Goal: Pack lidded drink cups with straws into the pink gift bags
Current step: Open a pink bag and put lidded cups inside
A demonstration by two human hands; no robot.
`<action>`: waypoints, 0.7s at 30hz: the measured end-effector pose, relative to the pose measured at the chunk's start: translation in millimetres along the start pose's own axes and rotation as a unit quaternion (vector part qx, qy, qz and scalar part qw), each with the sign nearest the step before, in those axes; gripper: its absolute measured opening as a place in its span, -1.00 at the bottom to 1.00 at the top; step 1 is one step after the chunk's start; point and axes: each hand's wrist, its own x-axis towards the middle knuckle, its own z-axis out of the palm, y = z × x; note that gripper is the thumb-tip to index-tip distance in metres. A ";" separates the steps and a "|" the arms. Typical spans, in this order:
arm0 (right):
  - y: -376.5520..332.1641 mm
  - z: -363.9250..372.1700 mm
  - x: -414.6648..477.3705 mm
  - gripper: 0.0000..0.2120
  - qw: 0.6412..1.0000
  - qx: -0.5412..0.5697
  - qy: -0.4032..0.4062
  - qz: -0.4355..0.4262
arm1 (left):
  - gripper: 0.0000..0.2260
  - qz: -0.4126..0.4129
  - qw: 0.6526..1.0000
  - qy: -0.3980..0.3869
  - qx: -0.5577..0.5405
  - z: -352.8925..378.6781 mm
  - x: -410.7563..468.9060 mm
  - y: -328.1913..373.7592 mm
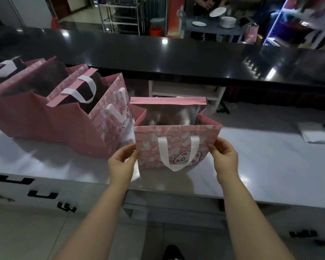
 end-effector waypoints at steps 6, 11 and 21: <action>1.8 6.7 -26.2 -0.87 0.996 0.018 0.092 0.007 | -0.78 -0.022 0.999 -0.047 -0.006 5.3 -2.4 2.2; -6.0 -13.1 -42.6 -0.92 0.979 0.107 0.167 0.043 | -0.79 -0.044 0.997 -0.045 -0.035 25.4 -12.0 4.7; -30.5 -111.6 -89.9 -0.84 0.933 0.176 0.310 -0.039 | -0.83 -0.113 0.976 -0.173 -0.069 114.8 -63.7 16.0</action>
